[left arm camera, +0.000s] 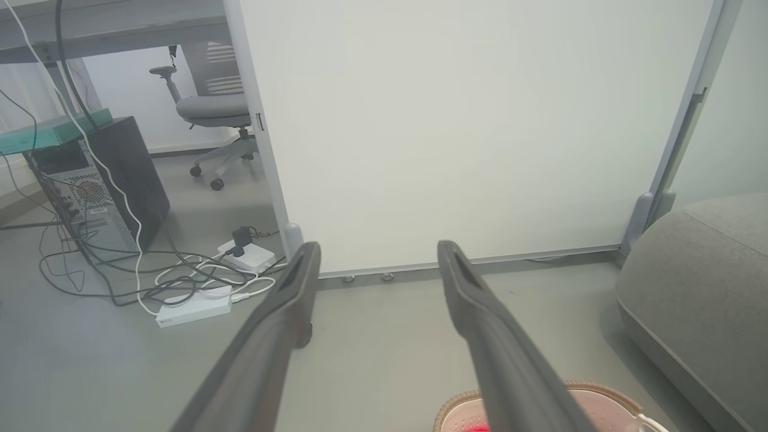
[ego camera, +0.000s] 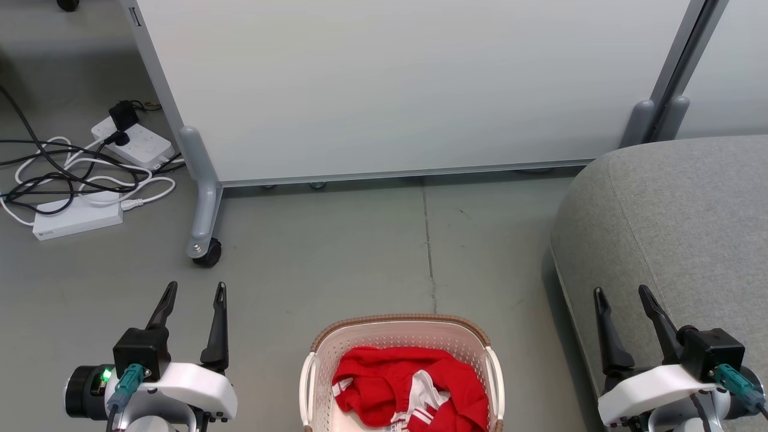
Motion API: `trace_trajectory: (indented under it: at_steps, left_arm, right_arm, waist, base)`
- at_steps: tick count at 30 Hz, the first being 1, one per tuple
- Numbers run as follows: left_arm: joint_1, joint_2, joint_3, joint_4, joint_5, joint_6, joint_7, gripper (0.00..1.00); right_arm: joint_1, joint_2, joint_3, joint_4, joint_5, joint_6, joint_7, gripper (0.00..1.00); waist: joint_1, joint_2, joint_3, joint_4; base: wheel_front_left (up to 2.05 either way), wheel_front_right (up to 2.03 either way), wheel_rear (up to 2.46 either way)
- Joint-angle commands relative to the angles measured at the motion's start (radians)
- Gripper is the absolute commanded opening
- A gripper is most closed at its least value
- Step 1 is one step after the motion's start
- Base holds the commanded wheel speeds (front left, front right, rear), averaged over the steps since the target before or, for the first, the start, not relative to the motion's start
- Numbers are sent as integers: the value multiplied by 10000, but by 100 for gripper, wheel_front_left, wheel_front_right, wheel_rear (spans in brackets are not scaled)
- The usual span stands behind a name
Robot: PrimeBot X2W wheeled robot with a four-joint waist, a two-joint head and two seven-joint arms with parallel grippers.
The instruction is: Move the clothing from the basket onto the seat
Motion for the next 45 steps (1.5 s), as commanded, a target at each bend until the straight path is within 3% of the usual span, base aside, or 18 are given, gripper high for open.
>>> trace_trajectory:
  at_steps: [1, 18, 25, 33, 45]
  left_arm:
    - [13, 68, -3, 32, -1, 46, -44, 100]
    - [-130, 93, -219, 281, -48, 85, -58, 100]
    - [-370, -26, -634, 507, 114, -103, 9, 100]
    - [-1284, -388, -1360, 1227, 231, -352, 27, 100]
    - [-3632, -742, -2851, 3265, 418, -816, 29, 100]
  right_arm:
    - [-53, -45, -1, 34, 44, 22, -30, 100]
    - [-54, -45, 6, 56, 134, 22, -30, 100]
    - [-246, -45, 117, 6, 170, 22, -30, 100]
    - [-797, -49, 214, -332, 47, 22, -28, 100]
    - [-1939, -46, 300, -1335, 132, 22, 19, 100]
  waist:
    - [-1, 0, -2, -9]
    - [-1, 0, -3, -24]
    - [-1, 0, 203, -155]
    - [-1, 0, 1253, -603]
    - [-1, 0, 3763, -1511]
  base:
    - [0, 0, 0]
    - [0, 0, 0]
    - [0, 0, 0]
    - [0, 0, 0]
    - [0, 0, 0]
